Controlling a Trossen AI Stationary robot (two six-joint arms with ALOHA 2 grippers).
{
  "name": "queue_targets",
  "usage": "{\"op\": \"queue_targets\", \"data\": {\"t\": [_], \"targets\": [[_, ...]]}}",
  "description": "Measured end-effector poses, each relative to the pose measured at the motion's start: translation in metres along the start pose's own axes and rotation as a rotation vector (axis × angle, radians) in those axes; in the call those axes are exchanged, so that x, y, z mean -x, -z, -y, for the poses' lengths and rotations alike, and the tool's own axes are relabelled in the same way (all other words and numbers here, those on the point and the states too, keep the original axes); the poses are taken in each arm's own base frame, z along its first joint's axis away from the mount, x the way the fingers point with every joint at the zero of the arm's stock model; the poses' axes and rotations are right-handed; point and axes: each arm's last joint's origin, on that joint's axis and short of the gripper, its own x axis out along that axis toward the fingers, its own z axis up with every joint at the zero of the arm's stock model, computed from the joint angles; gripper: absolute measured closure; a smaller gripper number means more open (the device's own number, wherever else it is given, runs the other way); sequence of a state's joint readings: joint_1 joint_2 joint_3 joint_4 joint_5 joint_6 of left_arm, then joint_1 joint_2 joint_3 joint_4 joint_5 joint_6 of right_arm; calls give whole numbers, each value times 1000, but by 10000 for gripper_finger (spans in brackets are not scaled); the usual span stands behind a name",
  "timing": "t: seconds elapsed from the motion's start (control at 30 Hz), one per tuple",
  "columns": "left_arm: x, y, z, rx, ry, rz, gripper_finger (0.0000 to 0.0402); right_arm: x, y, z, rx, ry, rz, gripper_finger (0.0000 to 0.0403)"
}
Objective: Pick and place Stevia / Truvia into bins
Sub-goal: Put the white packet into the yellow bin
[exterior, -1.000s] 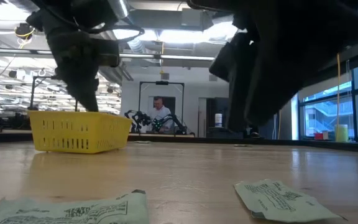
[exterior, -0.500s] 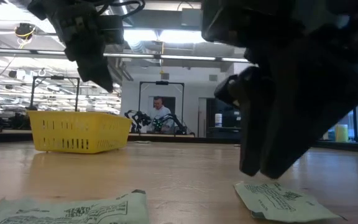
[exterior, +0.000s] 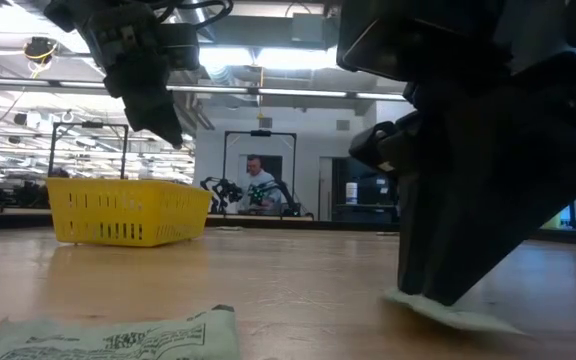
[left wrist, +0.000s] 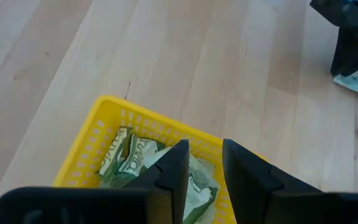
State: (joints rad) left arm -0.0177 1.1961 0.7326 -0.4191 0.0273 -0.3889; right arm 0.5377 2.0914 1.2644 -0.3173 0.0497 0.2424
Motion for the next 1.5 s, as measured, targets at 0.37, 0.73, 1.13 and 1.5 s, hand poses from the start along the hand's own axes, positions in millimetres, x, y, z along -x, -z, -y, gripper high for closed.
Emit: {"op": "queue_targets", "data": {"t": [0.37,0.73,1.13,1.5], "targets": [[0,0,0,-17,3,3,309,3,-6,0,-49,25,-23,396],[1,-9,14,-276,120,114,313,33,-32,20,-88,83,-125,401],[6,-8,53,-892,202,325,313,128,-81,68,-301,3,217,403],[17,-7,84,-1234,212,567,287,162,-113,77,-354,-144,392,403]]}}
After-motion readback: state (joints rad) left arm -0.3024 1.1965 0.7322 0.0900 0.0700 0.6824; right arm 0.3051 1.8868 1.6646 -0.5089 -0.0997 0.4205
